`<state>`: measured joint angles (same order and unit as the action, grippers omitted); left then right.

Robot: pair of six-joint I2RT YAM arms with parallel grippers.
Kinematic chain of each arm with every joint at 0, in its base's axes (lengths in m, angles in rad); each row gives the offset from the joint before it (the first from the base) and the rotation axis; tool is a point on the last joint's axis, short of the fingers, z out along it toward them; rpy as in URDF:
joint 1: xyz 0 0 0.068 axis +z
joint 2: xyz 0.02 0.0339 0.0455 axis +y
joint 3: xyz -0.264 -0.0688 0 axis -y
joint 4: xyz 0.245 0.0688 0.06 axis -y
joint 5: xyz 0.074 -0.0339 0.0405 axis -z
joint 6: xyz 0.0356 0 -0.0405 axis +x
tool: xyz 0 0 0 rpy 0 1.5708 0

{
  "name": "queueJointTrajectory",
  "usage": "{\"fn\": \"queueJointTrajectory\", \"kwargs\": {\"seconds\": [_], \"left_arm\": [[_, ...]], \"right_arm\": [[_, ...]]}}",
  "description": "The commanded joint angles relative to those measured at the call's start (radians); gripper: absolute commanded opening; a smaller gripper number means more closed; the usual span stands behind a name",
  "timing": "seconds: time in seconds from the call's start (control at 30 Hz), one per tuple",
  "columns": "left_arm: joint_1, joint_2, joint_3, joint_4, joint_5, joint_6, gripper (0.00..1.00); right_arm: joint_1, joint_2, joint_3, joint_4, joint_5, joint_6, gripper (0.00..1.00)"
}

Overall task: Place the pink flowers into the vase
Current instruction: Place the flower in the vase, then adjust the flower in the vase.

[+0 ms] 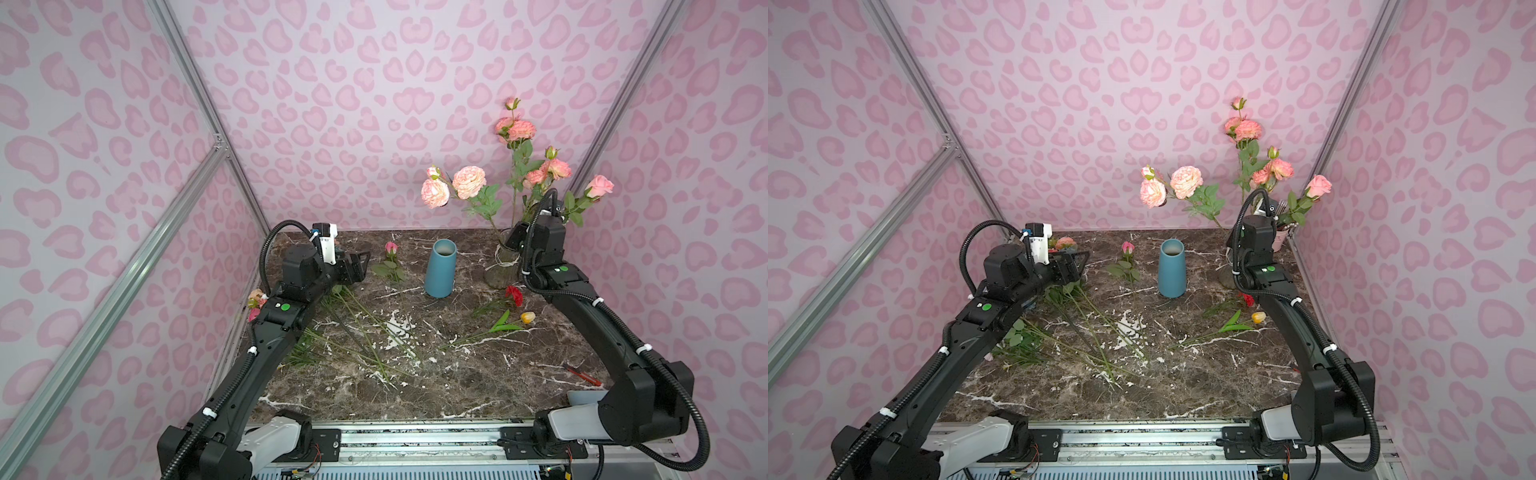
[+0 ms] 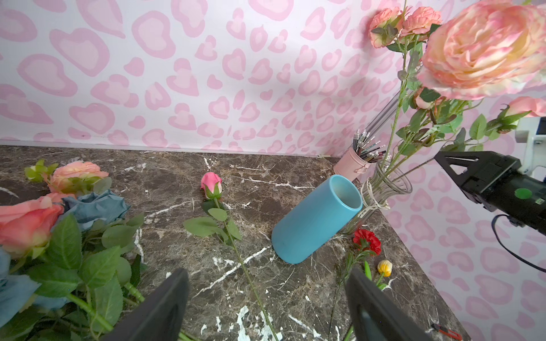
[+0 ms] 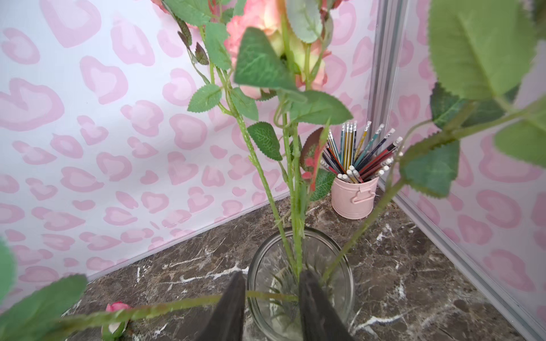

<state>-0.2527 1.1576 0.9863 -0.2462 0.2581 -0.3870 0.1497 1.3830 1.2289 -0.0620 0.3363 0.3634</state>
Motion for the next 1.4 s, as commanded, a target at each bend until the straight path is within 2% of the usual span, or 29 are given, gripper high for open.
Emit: {"fn": "queueJointTrajectory", "kwargs": {"seconds": [0.0, 0.17, 0.23, 0.43, 0.83, 1.07, 1.37], "left_arm": [[0.000, -0.003, 0.002, 0.021, 0.009, -0.003, 0.86], [0.000, -0.008, 0.000, 0.024, 0.008, -0.006, 0.86], [0.000, -0.006, 0.001, 0.024, 0.009, -0.006, 0.86], [0.001, -0.002, 0.002, 0.025, 0.012, -0.006, 0.86], [0.007, -0.004, 0.002, 0.021, 0.000, 0.000, 0.85], [0.011, -0.001, 0.002, 0.022, 0.008, 0.000, 0.85], [0.016, -0.004, 0.002, 0.023, 0.016, -0.001, 0.85]], "right_arm": [[0.004, -0.025, 0.005, -0.086, -0.080, 0.021, 0.25], [0.048, -0.027, 0.016, -0.132, -0.202, 0.022, 0.05], [0.057, -0.017, 0.022, -0.126, -0.265, 0.027, 0.00], [0.066, 0.069, 0.071, -0.071, -0.331, 0.041, 0.00], [0.027, 0.290, 0.261, 0.027, -0.315, 0.055, 0.00], [0.016, 0.359, 0.305, 0.053, -0.305, 0.081, 0.00], [0.016, 0.373, 0.336, 0.040, -0.259, 0.099, 0.00]]}}
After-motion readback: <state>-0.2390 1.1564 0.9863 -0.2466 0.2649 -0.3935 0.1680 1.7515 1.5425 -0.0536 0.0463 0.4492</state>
